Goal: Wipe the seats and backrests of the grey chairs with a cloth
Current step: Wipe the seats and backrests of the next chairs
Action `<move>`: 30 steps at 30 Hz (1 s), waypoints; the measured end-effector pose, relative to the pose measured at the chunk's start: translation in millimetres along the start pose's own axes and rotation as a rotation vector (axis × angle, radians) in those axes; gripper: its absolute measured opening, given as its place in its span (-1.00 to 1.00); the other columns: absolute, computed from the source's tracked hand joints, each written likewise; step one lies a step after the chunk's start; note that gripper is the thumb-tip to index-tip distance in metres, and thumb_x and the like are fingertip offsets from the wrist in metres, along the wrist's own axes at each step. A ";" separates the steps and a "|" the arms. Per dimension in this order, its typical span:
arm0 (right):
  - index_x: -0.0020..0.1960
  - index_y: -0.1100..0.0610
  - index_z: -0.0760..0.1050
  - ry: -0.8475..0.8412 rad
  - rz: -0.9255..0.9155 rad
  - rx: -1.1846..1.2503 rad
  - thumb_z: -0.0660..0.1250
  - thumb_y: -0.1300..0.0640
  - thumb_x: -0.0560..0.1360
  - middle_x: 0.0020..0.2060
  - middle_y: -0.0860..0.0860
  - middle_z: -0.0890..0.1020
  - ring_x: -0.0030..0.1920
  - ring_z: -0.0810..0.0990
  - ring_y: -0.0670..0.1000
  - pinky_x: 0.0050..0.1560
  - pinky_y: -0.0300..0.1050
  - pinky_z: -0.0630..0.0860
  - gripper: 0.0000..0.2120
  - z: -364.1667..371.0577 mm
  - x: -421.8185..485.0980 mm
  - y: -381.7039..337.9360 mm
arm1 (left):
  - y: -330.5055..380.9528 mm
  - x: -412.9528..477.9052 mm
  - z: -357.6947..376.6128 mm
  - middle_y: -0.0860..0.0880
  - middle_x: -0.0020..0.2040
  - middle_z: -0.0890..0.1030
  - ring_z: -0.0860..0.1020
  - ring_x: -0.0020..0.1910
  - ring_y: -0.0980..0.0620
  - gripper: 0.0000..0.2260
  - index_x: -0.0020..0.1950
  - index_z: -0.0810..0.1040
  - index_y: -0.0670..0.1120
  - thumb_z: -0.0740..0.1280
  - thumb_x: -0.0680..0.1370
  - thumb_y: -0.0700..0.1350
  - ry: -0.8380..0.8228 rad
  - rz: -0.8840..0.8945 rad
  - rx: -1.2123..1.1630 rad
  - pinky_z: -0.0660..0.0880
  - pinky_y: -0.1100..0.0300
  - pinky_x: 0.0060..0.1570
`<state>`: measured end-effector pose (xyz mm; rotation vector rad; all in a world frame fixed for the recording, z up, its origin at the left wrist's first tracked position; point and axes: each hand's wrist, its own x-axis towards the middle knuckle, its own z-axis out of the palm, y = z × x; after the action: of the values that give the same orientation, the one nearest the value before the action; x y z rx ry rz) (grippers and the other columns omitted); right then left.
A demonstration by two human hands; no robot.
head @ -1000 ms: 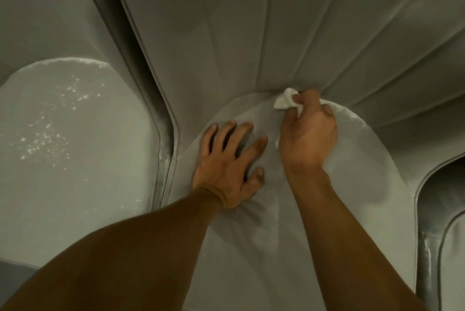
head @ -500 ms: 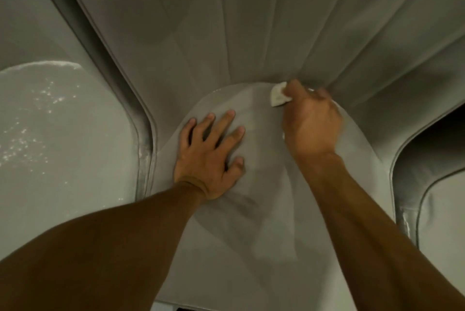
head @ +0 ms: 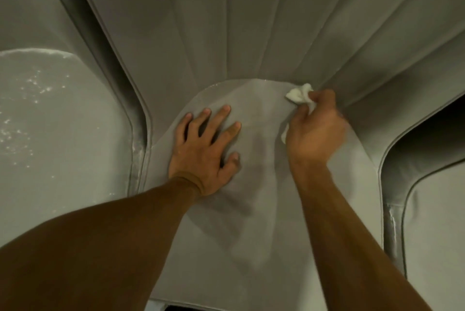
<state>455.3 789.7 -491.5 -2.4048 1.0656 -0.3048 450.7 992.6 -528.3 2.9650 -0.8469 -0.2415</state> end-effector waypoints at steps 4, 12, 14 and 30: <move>0.13 0.07 0.54 -0.014 0.003 0.117 0.28 0.21 0.55 -0.01 0.10 0.66 0.05 0.61 0.15 -0.07 -0.07 0.44 -0.82 25.7 -10.1 -35.4 | -1.6 2.7 2.9 0.02 0.65 0.12 0.17 0.56 -0.20 -0.42 0.56 0.30 0.14 0.04 0.56 0.28 -0.019 -0.003 0.021 0.02 -0.23 0.53; 0.39 -0.11 0.48 -0.173 -0.275 0.097 0.25 -0.03 0.61 0.19 0.01 0.64 0.17 0.59 0.08 0.10 -0.03 0.51 -0.65 8.8 -1.2 1.2 | -0.8 1.1 5.0 0.00 0.65 0.13 0.18 0.55 -0.21 -0.42 0.56 0.31 0.13 0.06 0.55 0.26 0.007 0.003 0.025 0.01 -0.21 0.53; 0.38 -0.13 0.48 -0.202 -0.282 0.061 0.25 -0.07 0.61 0.22 -0.01 0.60 0.21 0.57 0.06 0.12 0.01 0.53 -0.65 10.6 -1.2 0.0 | -1.1 1.2 4.8 0.00 0.65 0.13 0.18 0.55 -0.21 -0.42 0.56 0.31 0.13 0.06 0.55 0.25 0.001 0.003 0.024 0.01 -0.21 0.53; 0.19 -0.09 0.63 0.164 0.145 0.084 0.33 -0.02 0.58 0.10 -0.07 0.69 0.08 0.65 0.06 0.04 -0.13 0.48 -0.79 -11.7 -15.5 32.8 | -1.9 2.5 3.9 -0.03 0.65 0.17 0.23 0.53 -0.25 -0.42 0.54 0.37 0.10 0.10 0.53 0.23 0.005 0.017 -0.003 0.04 -0.23 0.52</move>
<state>419.6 778.2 -498.6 -2.2450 1.2668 -0.4926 453.2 992.8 -532.6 2.9528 -0.8696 -0.2341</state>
